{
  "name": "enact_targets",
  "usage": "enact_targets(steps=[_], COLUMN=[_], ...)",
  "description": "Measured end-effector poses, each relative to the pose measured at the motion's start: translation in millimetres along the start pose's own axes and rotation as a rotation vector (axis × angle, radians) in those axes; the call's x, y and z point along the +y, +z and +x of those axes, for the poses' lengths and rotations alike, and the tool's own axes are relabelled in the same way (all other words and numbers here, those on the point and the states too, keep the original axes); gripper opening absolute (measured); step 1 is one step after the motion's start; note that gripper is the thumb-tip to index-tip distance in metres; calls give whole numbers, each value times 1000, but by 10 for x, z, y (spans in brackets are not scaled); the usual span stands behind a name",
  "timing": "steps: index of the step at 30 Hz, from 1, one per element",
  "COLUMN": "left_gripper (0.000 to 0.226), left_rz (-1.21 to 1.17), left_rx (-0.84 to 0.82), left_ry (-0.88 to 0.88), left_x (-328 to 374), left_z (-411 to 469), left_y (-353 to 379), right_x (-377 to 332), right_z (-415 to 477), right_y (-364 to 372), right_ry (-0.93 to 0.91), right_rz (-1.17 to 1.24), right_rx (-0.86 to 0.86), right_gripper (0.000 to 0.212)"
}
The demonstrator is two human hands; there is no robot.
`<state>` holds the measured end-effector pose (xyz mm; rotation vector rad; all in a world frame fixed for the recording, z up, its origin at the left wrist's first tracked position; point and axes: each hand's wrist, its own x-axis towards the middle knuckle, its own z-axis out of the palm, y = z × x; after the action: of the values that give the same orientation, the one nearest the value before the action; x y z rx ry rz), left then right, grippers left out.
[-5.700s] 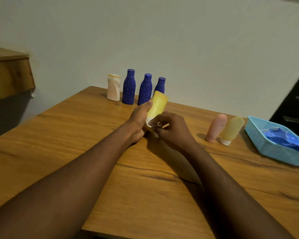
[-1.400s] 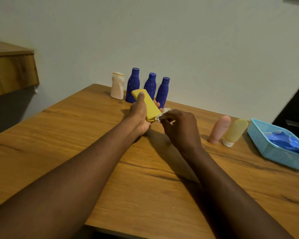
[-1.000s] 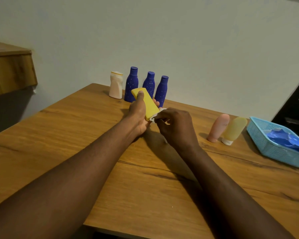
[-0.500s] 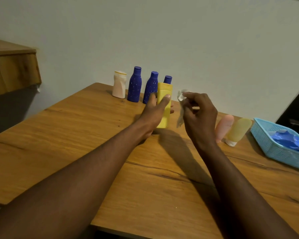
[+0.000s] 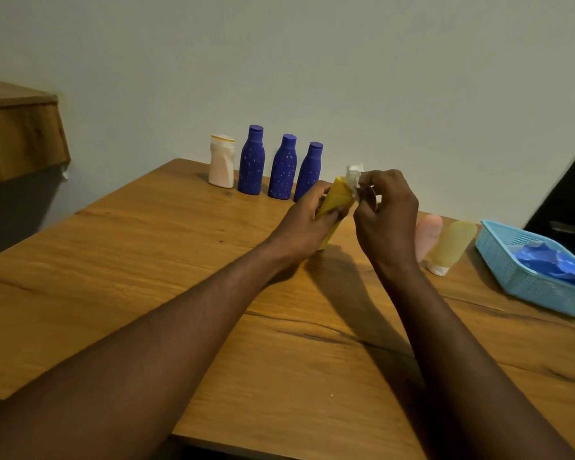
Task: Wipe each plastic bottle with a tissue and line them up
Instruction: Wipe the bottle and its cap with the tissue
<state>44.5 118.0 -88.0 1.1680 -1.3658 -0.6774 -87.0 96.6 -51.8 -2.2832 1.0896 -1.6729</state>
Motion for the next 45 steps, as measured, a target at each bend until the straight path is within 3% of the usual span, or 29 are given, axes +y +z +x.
enact_targets(steps=[4,8,14,22,29,39,45], left_gripper=[37,21,37,48,39,49,44], left_rz=[59,133,130,128,145,151,209], left_rx=[-16,5,10,29,25,52,26], left_ry=[18,-40,47,74,48,81,64], left_x=[-10,-51,49,-9,-5,-27,-71], left_z=[-34,-29,-35,-19,0,-3,54], left_y=[-30,-52,-14,-73,-37,-61,-15], right_x=[-99,-173,53,-202,7,-234,-109], right_z=[-49,-34,20,-43,-1,-66,-21], right_y=[60,88,-78,71,-63,70,-30], right_ry=[-99,-171,-59,-149,-78,-169,-156], right_rz=[-131,-238,-220,-317,-351,-285,-201], right_rx=[-88,-151,-62,-290,-181,-330,-168], right_gripper=[21,29,20,50,44,60,59])
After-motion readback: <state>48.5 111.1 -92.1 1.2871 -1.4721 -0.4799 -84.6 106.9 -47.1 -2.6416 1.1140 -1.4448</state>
